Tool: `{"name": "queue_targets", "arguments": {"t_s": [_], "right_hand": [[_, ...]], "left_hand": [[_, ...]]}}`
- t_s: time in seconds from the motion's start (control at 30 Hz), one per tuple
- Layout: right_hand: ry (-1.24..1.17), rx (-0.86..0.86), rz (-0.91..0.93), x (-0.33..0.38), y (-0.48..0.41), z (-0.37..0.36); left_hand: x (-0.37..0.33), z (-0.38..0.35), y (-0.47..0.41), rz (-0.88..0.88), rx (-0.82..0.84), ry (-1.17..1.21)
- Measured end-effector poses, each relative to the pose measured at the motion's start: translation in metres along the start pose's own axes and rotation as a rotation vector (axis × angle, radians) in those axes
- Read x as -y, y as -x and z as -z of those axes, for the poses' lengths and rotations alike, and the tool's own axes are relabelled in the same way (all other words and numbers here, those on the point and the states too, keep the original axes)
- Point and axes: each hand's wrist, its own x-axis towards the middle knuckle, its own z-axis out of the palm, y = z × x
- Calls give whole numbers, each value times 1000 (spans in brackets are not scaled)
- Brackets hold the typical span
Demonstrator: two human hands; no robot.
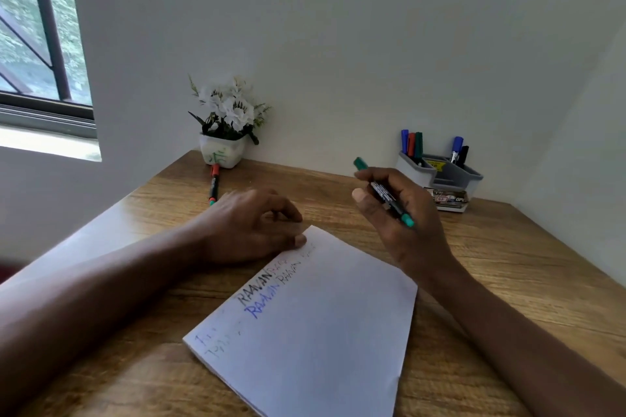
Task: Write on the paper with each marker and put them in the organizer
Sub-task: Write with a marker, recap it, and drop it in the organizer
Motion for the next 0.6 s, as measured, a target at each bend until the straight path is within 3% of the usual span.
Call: {"name": "queue_targets", "arguments": {"t_s": [0.17,0.43,0.6], "right_hand": [[-64,59,-181,-4,-3,5],[59,-450,-199,-22,-27,37],[197,-647,-217,-47,-70,89]], "left_hand": [[0,0,-3,13,104,-113],[3,-2,-11,-56,99,-203],[9,-7,-15,-82,100,-144]]}}
